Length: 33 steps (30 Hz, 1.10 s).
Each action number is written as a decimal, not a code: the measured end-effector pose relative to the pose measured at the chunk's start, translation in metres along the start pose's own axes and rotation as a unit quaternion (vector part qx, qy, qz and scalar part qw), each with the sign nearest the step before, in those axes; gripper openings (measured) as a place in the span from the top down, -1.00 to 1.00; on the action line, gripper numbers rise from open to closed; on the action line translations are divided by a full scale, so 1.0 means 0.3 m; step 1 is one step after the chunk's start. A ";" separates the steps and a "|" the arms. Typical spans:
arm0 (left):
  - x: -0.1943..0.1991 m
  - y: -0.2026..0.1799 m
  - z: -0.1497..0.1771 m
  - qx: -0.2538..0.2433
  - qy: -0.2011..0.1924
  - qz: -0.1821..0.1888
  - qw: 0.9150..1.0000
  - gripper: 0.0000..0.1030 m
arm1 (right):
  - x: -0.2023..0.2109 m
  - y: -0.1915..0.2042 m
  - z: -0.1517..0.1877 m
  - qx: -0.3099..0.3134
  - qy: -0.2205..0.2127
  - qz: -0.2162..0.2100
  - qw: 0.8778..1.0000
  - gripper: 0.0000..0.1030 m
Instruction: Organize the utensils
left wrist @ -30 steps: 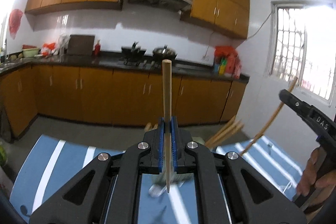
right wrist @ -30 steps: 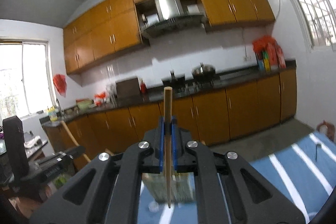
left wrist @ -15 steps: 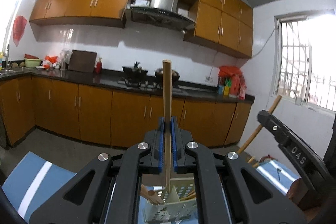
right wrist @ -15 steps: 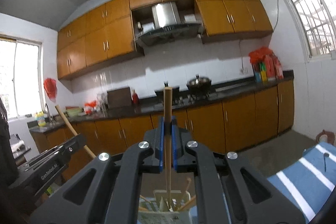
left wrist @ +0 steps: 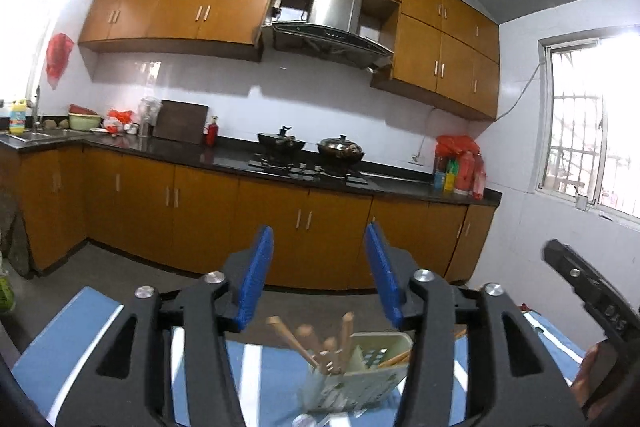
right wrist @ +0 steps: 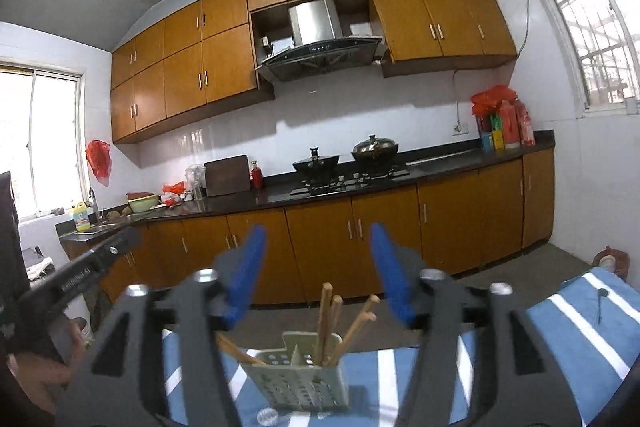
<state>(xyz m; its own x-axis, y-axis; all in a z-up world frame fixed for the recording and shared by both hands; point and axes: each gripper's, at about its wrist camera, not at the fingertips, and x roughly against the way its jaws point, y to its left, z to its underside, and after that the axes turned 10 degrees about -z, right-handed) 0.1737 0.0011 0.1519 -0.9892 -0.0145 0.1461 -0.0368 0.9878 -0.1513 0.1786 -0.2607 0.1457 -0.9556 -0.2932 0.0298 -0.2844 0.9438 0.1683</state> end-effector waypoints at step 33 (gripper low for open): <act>0.400 0.080 0.480 -0.101 0.080 -0.075 0.989 -0.97 | 0.377 0.185 0.543 0.066 0.150 0.074 0.984 -0.92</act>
<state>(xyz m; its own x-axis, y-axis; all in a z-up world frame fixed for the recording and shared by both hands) 0.0336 0.0008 0.0249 -0.9388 -0.1547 0.3077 -0.1368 0.9874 0.0790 0.0420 -0.2166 -0.0020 -0.9273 -0.1641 0.3366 -0.1701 0.9854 0.0118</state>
